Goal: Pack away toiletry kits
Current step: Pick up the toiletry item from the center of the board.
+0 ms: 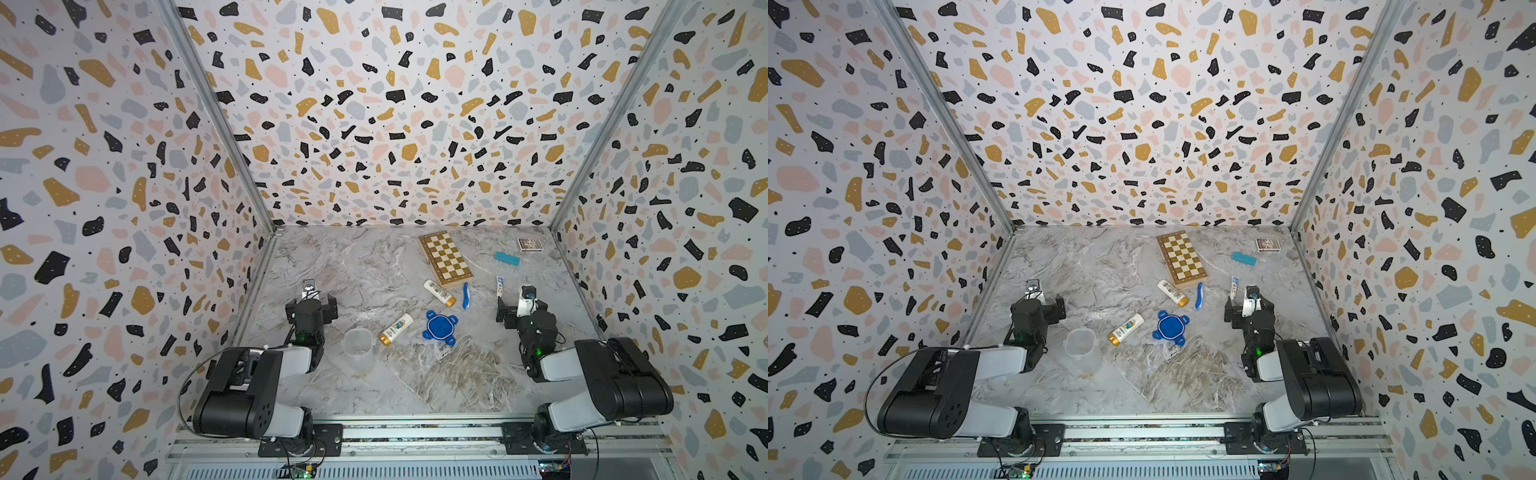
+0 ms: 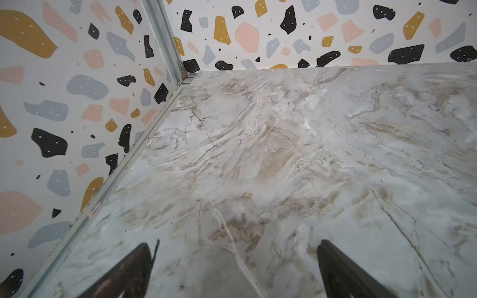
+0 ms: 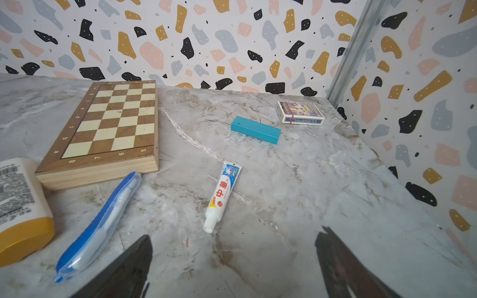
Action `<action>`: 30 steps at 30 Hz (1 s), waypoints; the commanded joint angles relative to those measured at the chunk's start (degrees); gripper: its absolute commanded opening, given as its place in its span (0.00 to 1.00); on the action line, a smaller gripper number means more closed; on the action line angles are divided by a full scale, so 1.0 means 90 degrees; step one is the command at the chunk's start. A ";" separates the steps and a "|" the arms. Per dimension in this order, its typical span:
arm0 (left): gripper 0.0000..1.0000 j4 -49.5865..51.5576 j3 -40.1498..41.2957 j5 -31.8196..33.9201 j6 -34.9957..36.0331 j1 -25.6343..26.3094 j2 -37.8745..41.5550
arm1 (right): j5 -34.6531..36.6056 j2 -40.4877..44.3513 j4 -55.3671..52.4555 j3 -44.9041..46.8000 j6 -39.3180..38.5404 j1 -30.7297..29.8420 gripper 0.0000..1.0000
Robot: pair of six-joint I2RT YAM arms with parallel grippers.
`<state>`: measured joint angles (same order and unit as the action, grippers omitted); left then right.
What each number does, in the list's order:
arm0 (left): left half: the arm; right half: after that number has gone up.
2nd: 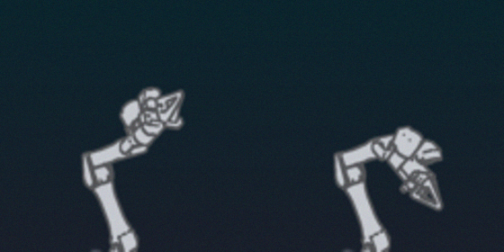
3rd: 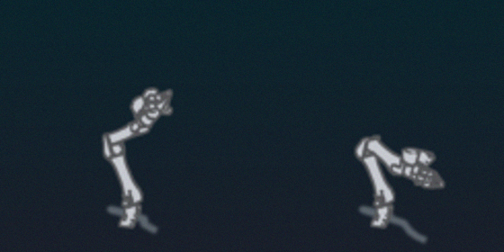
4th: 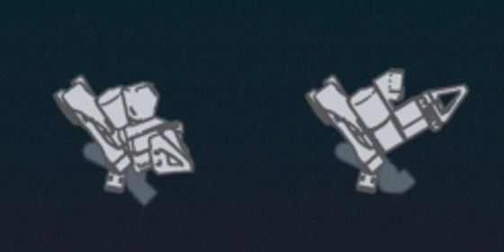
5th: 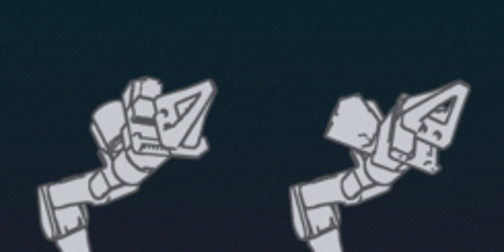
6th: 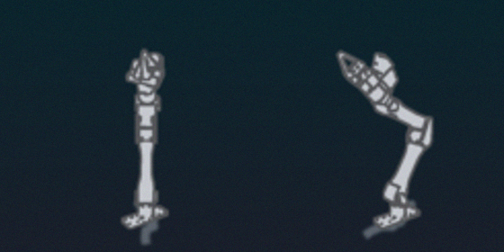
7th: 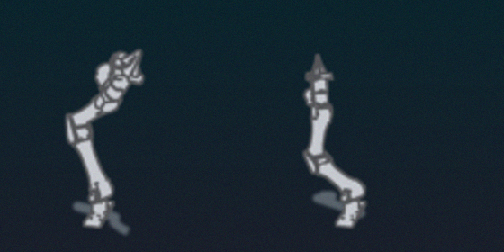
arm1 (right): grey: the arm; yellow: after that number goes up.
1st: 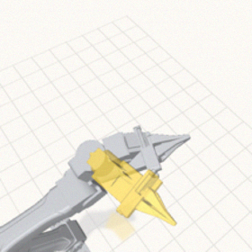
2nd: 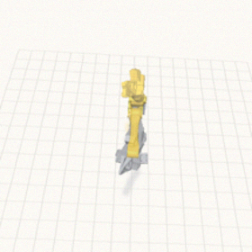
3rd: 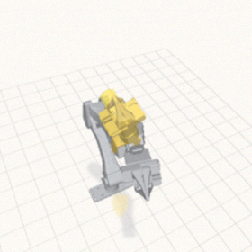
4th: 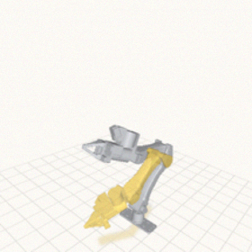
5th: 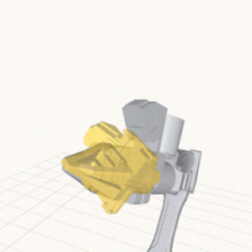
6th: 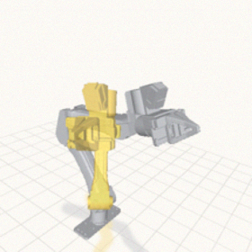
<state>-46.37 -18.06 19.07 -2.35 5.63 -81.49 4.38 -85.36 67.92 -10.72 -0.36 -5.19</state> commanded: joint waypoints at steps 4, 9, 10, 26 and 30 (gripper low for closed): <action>0.99 -0.0044 -0.0063 -0.0202 -0.0042 -0.0107 0.0038 | -0.0350 0.0061 0.0019 -0.0175 -0.0059 0.0078 1.00; 0.99 -0.0043 -0.0053 -0.0215 -0.0051 -0.0119 0.0045 | -0.0444 0.0061 -0.0030 -0.0196 -0.0040 0.0137 1.00; 0.99 -0.0043 -0.0053 -0.0215 -0.0051 -0.0122 0.0043 | -0.0448 0.0067 -0.0028 -0.0183 -0.0039 0.0135 1.00; 0.97 0.3771 -0.1464 0.0383 -0.0783 -0.0069 0.2573 | -0.0164 0.2036 -0.4788 -0.2500 0.0707 -0.0903 0.90; 0.90 0.5364 -0.2439 -0.0728 -0.1366 -0.0030 0.3458 | -0.0996 0.1560 -0.6502 -0.3719 0.0448 -0.1609 0.86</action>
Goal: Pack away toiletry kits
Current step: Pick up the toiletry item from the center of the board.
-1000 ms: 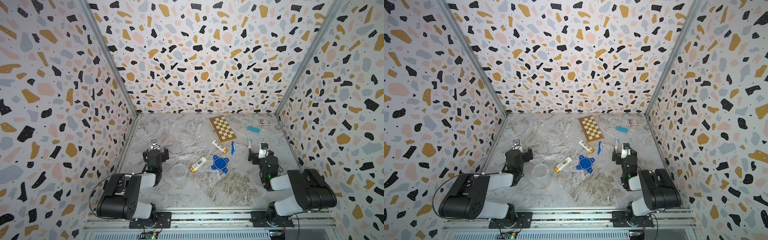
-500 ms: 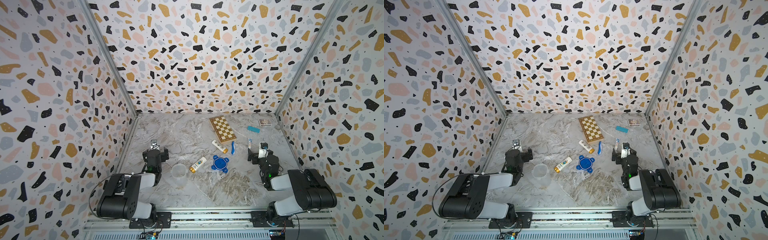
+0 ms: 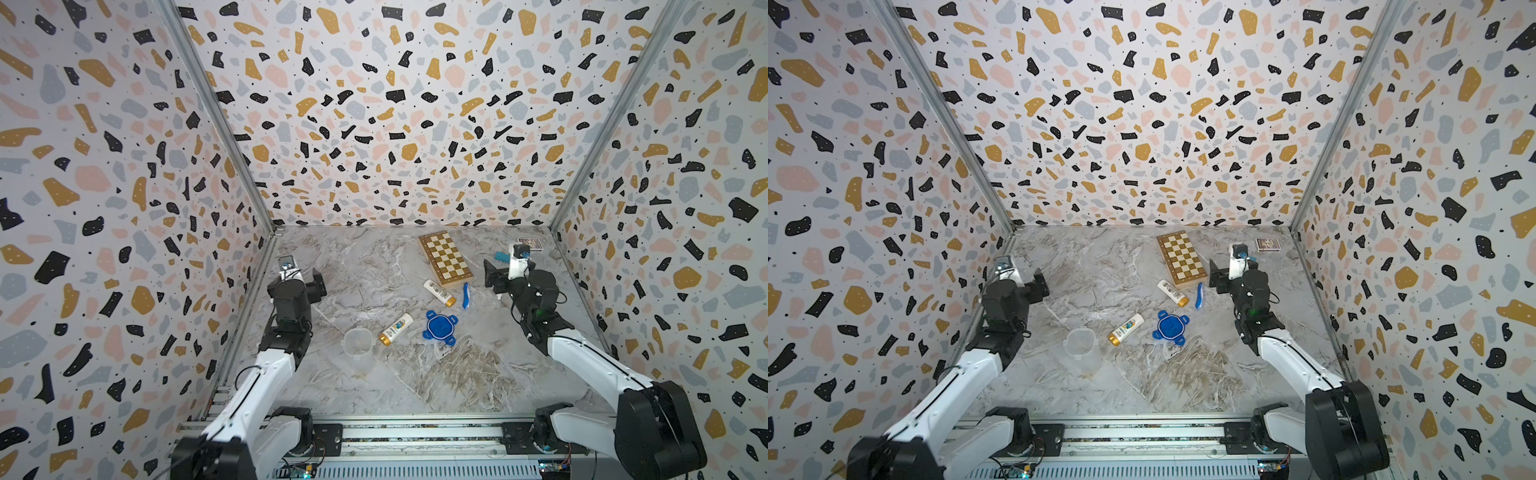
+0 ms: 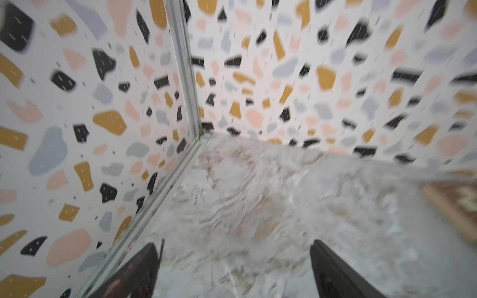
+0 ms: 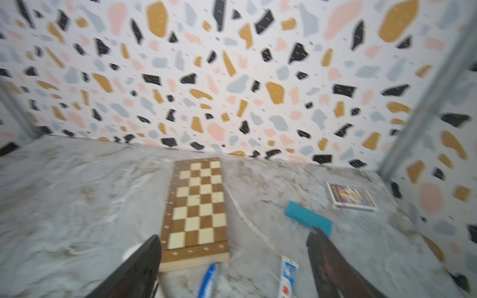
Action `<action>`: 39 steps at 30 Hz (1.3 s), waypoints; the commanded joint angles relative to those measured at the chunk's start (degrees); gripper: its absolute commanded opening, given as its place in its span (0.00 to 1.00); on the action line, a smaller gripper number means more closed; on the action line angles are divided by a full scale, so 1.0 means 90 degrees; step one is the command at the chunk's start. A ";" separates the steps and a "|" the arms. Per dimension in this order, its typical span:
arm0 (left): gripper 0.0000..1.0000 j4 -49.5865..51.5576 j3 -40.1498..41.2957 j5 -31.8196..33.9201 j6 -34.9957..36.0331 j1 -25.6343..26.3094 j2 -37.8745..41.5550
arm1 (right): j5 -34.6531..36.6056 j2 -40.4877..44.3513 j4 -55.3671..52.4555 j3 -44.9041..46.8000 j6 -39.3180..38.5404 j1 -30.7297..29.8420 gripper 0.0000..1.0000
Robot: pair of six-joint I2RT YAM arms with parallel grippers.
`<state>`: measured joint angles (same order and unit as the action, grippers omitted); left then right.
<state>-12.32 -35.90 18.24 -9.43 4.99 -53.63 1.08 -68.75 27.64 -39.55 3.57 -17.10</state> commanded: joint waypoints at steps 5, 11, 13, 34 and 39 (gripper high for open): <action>0.90 0.3123 -0.1441 -0.2750 -0.0931 0.0058 0.0179 | -0.1216 -0.1483 -0.3522 -0.1395 -0.0754 -0.0936 0.78; 0.89 0.4232 -0.1655 -0.4116 -0.1312 0.0216 -0.0147 | -0.1450 -0.2236 -0.3915 -0.1567 -0.0875 -0.1114 0.72; 0.90 0.4373 -0.1552 -0.4111 -0.1353 0.0217 -0.0105 | -0.1382 -0.2516 -0.4074 -0.1742 -0.0885 -0.1117 0.72; 0.90 0.4228 -0.2017 -0.4896 -0.1514 0.0750 -0.1063 | -0.0995 -0.4720 -0.4688 -0.3403 -0.1586 -0.1020 0.59; 0.90 0.4075 -0.2217 -0.5022 -0.1565 0.0976 -0.1369 | -0.0999 -0.4703 -0.4648 -0.3427 -0.1701 -0.0990 0.37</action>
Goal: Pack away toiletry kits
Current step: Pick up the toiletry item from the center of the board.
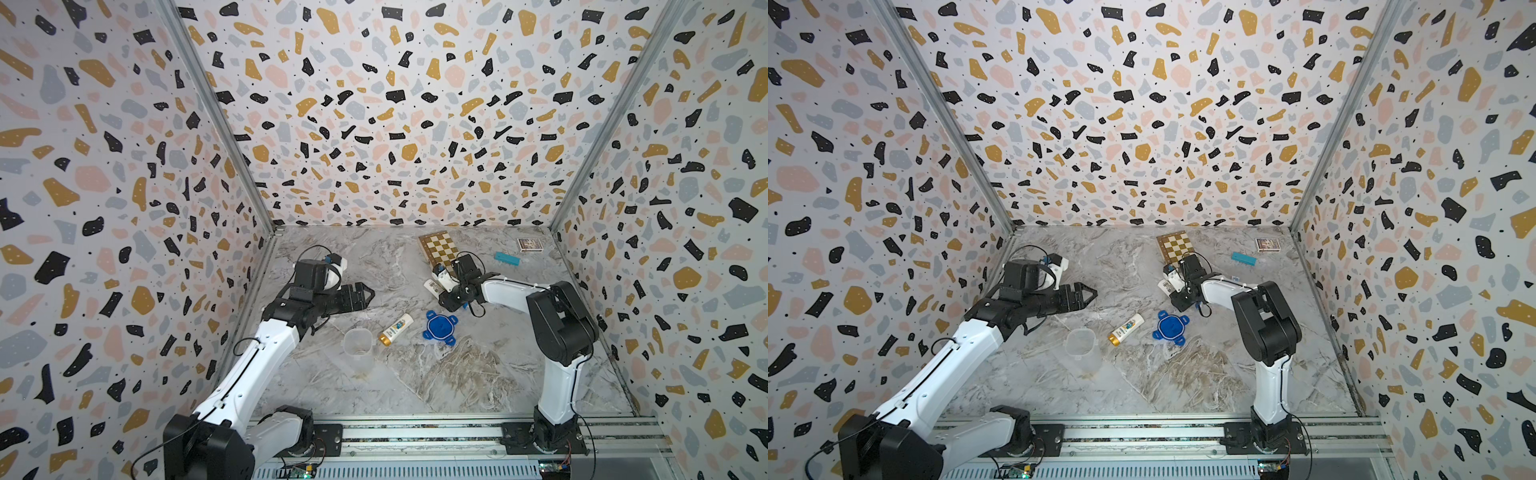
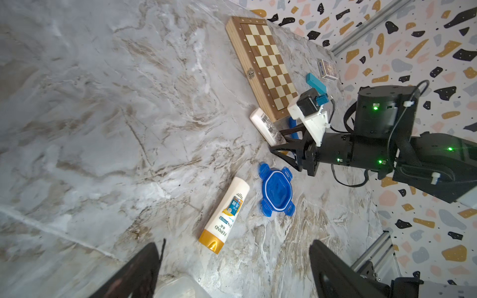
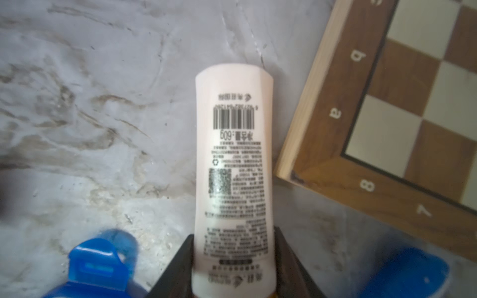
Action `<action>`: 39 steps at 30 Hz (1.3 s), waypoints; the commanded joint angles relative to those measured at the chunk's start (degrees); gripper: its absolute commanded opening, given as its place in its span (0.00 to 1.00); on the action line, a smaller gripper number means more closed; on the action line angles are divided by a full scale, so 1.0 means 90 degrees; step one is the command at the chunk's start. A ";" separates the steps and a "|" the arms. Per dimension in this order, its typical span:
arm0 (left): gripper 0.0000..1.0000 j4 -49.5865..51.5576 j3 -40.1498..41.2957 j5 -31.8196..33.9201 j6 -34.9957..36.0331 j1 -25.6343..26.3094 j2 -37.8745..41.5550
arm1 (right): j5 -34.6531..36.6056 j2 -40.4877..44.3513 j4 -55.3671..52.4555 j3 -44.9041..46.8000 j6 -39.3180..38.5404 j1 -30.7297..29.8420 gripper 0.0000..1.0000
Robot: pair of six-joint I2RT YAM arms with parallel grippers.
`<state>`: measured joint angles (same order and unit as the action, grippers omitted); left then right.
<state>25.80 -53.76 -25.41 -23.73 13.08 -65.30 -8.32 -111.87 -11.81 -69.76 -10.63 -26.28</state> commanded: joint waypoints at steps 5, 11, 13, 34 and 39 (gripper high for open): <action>0.88 -0.1249 -0.0112 -0.0498 0.0237 0.0170 -0.0132 | -0.0438 0.1015 -0.0126 0.0096 -0.0308 -0.0040 0.25; 0.97 -0.3385 0.0223 -0.0420 0.0449 0.0392 -0.0420 | -0.0819 0.2792 0.0670 0.0897 -0.1115 -0.0574 0.24; 0.92 -0.2740 -0.0556 -0.1025 0.0123 0.0462 -0.0978 | -0.0892 0.3223 0.1113 0.1227 -0.1365 -0.0687 0.24; 0.65 -0.2369 -0.1506 -0.2535 -0.1870 0.1164 -0.2069 | -0.1745 0.3826 0.1676 0.1260 -0.1477 -0.1027 0.24; 0.35 -0.2617 -0.1561 -0.2646 -0.2137 0.1221 -0.2264 | -0.1640 0.3875 0.1668 0.1236 -0.1556 -0.1156 0.24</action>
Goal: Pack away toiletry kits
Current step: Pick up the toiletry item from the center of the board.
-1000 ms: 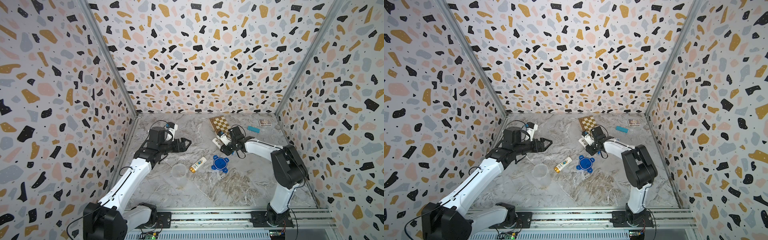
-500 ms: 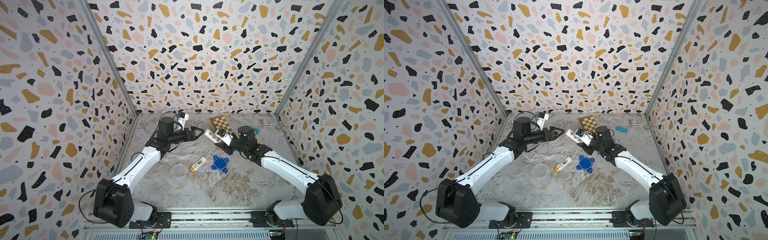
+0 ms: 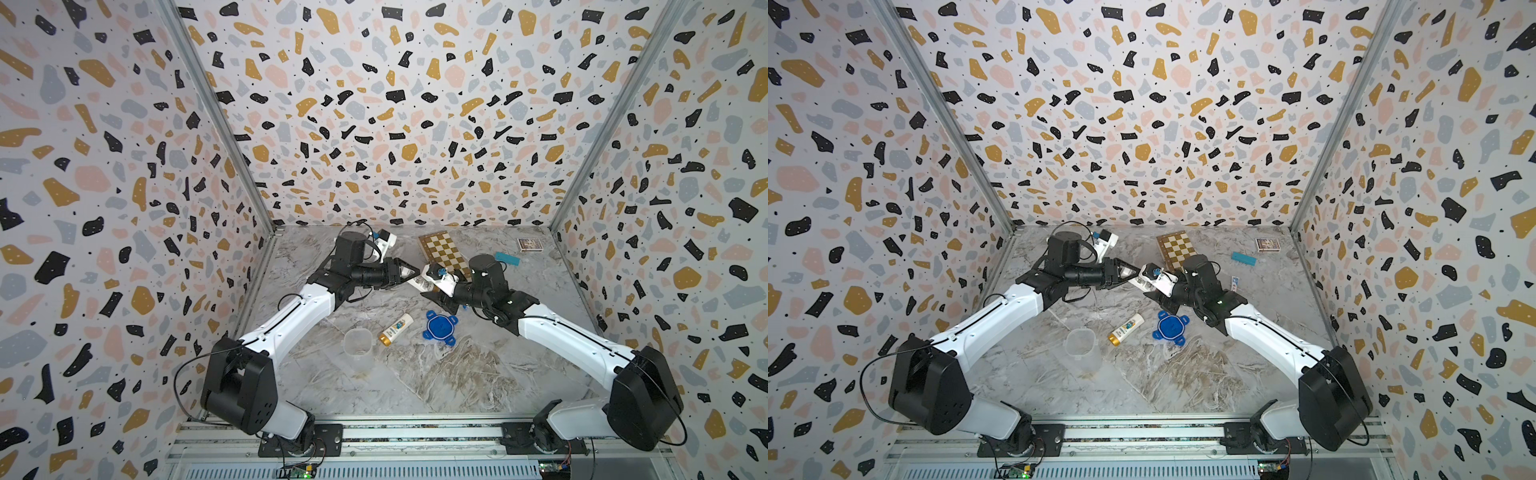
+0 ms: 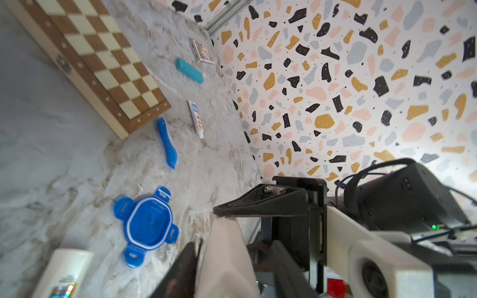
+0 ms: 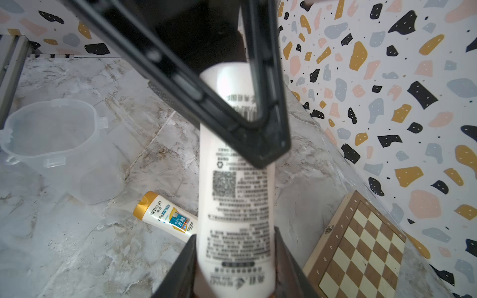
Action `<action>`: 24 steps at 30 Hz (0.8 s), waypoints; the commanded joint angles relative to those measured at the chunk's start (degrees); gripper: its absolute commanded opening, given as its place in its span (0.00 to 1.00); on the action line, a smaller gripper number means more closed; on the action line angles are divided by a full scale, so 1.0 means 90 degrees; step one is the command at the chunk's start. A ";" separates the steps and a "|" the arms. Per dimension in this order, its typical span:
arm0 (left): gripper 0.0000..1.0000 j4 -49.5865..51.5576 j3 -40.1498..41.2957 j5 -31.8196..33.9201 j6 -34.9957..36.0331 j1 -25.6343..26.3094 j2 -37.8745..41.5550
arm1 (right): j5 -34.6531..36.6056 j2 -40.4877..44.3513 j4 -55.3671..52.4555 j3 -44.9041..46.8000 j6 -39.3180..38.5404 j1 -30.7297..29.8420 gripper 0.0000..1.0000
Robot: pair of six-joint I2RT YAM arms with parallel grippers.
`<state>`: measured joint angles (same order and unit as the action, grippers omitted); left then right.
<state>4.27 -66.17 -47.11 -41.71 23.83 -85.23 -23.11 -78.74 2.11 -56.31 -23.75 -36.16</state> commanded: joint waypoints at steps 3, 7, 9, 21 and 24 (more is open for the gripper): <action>0.23 -0.0235 -0.0208 -0.0327 -0.0160 0.0027 -0.0154 | 0.0056 0.0177 0.0093 -0.0365 -0.0064 -0.0084 0.29; 0.11 -0.0774 -0.0072 -0.0364 -0.0293 -0.0012 -0.0083 | -0.0175 0.0170 0.0015 -0.0437 0.0637 0.0192 0.82; 0.07 -0.1426 0.0085 -0.0353 -0.0504 -0.0067 0.0032 | -0.1408 0.0287 0.0323 -0.0142 0.1722 0.0860 1.00; 0.02 -0.3134 0.0646 -0.0263 -0.0456 -0.0148 0.0359 | -0.4190 0.0243 0.4262 0.1422 0.7704 0.1899 0.71; 0.02 -0.3551 0.0748 -0.0362 -0.0682 -0.0146 0.0320 | -0.4177 0.0060 0.5648 0.1616 0.8973 0.1872 0.67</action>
<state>-19.03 -60.16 -49.04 -46.35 22.83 -83.15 -57.10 -77.62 36.95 -42.33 40.62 -19.09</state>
